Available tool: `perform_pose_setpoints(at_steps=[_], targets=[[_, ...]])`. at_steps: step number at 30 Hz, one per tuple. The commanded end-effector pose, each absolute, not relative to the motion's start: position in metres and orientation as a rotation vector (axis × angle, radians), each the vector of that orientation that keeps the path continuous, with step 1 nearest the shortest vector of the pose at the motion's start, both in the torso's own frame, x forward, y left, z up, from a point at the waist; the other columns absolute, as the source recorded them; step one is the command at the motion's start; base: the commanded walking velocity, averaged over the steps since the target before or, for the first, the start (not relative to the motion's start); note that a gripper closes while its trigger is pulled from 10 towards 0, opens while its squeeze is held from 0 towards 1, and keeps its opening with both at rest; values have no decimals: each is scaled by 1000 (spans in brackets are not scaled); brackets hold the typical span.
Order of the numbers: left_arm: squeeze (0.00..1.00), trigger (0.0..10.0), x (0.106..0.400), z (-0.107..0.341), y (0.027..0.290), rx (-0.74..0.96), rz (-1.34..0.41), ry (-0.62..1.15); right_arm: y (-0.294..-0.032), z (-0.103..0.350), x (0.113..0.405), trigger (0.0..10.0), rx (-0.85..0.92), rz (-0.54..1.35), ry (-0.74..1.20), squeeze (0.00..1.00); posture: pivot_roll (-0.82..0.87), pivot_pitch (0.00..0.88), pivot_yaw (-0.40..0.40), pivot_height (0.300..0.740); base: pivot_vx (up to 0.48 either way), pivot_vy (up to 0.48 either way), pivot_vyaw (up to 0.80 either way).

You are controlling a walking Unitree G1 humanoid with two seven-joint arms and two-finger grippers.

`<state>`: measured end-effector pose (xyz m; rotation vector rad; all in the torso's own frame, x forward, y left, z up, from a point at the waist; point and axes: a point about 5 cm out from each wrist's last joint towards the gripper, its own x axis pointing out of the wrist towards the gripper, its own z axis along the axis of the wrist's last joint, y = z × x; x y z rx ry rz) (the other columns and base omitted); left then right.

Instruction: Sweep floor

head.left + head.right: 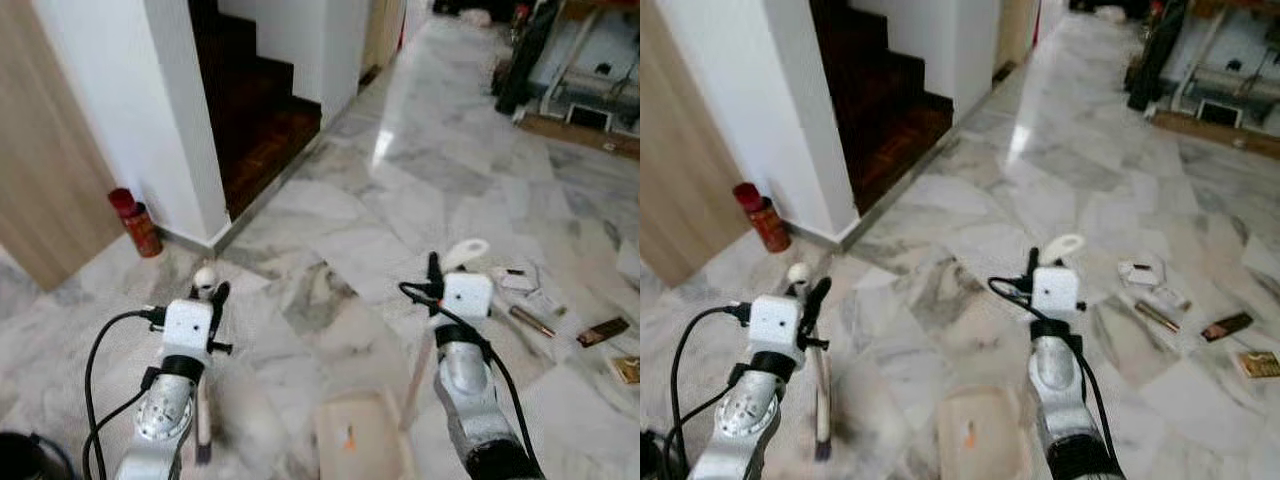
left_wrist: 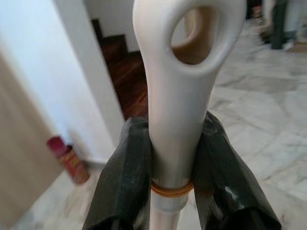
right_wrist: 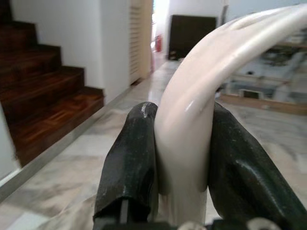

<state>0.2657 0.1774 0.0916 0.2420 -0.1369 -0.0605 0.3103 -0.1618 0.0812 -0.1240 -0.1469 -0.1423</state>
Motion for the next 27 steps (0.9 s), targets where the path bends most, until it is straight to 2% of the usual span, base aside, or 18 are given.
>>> perform_pose_setpoints(at_steps=[1, 9, 27], targets=[[0, 10000, 268, 97, 174, 247, -90, -155, -162, 85, 310, 10000, -129, -144, -175, 0, 174, 26, 31, 740, 0, 0, -800], [0, 10000, 268, 89, 178, 189, -73, -107, -158, 84, 309, 10000, -119, -140, -179, 0, 160, 26, 24, 740, 0, 0, -723], [0, 10000, 266, 86, 173, 162, -42, -104, -161, 87, 312, 10000, -120, -111, -170, 0, 129, 37, -10, 740, 0, 0, 0]])
